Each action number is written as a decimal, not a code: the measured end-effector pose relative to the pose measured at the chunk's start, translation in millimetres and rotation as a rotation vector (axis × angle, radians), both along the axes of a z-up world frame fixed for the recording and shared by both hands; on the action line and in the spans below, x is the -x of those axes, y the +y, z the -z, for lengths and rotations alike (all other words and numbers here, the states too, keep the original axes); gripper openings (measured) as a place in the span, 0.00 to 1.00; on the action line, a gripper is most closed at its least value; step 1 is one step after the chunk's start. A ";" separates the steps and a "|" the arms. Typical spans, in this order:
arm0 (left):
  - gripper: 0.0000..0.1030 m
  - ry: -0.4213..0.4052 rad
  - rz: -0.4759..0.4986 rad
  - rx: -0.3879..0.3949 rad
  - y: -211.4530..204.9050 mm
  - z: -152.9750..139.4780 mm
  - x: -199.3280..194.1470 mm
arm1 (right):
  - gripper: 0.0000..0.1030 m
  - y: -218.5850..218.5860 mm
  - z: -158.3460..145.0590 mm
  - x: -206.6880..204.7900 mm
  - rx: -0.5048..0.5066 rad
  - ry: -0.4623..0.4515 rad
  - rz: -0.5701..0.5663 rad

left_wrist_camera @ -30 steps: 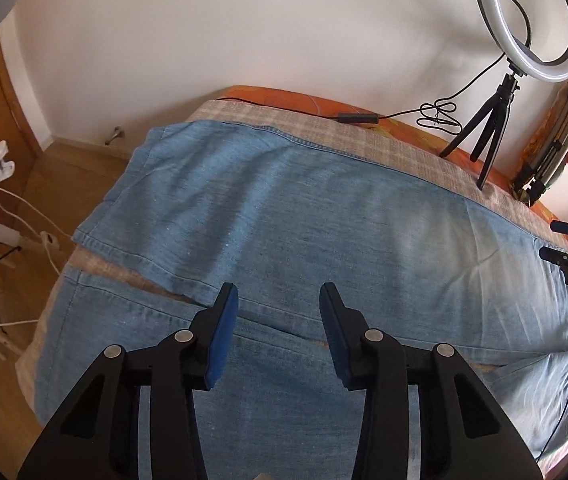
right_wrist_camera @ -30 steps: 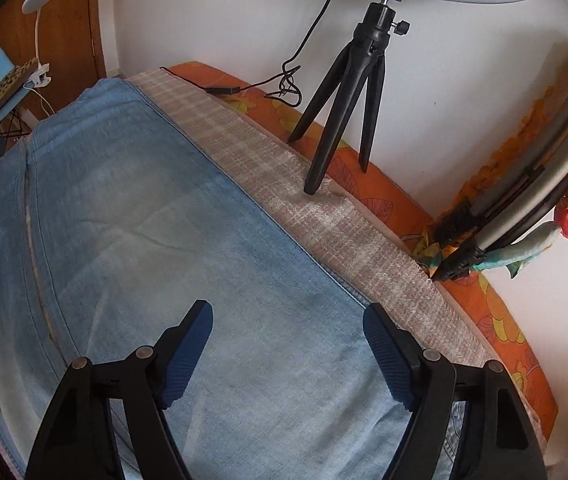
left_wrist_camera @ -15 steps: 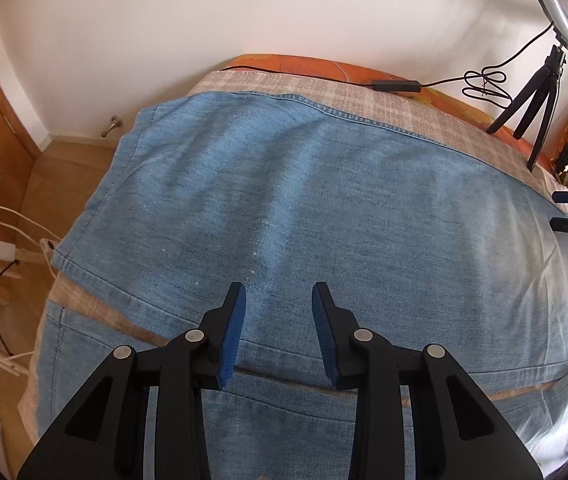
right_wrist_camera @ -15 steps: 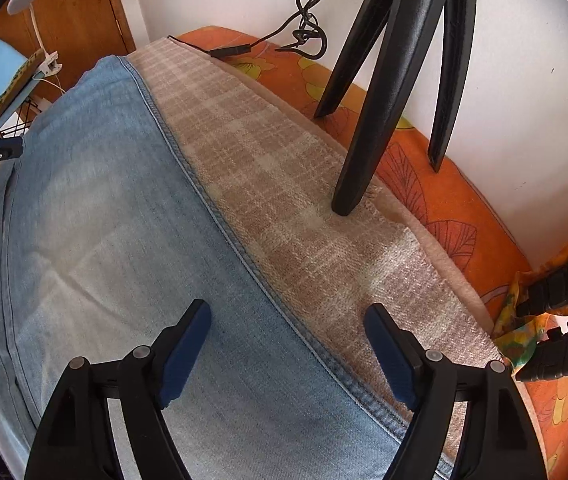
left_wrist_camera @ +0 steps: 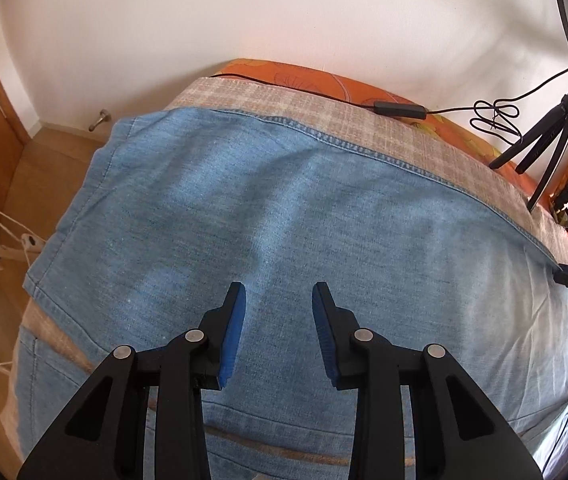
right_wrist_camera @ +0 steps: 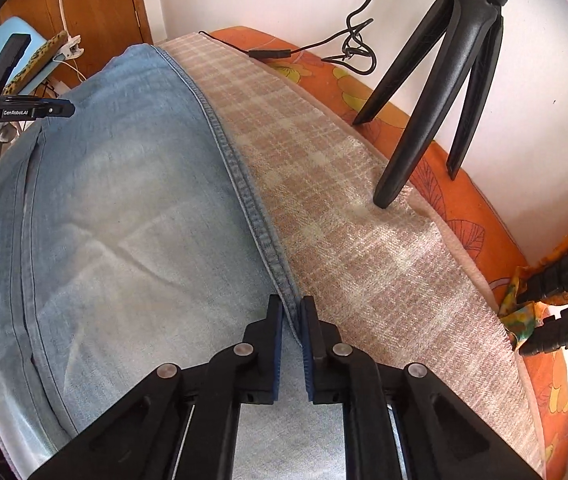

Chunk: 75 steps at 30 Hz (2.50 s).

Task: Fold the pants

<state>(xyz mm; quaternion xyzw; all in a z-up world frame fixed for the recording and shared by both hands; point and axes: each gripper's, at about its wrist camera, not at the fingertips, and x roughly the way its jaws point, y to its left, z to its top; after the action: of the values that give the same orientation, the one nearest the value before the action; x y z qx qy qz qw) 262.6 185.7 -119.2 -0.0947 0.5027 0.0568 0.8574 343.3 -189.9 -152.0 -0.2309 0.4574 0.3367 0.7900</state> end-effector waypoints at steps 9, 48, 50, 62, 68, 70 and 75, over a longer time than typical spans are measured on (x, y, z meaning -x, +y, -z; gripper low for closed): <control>0.51 -0.036 -0.084 0.122 -7.4 -15.1 -60.4 | 0.04 9.1 -18.8 73.9 -0.012 -0.089 -0.064; 0.05 -0.084 -0.241 0.091 -21.8 -4.8 -64.3 | 0.03 12.2 -35.5 139.4 0.024 -0.335 -0.110; 0.05 -0.117 -0.249 0.102 -14.7 -17.8 -49.6 | 0.00 9.7 -40.2 147.6 0.014 -0.328 -0.113; 0.04 -0.166 -0.255 0.098 20.3 -48.5 15.5 | 0.47 9.1 -48.6 158.3 -0.010 -0.244 -0.098; 0.12 -0.102 -0.209 0.194 4.3 -32.7 -5.1 | 0.64 42.8 -23.1 133.7 0.088 -0.235 -0.167; 0.38 -0.095 -0.209 0.224 -2.9 -27.4 -14.0 | 0.64 49.7 -9.6 124.4 0.121 -0.219 -0.172; 0.48 -0.060 -0.172 0.220 -30.4 -16.5 -41.0 | 0.64 52.7 8.6 109.2 0.156 -0.209 -0.174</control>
<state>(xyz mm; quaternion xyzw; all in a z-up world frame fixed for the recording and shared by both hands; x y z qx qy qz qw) 303.5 155.2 -102.7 -0.2327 0.4699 0.0716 0.8485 234.1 -137.2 -160.6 -0.3640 0.3757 0.3416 0.7808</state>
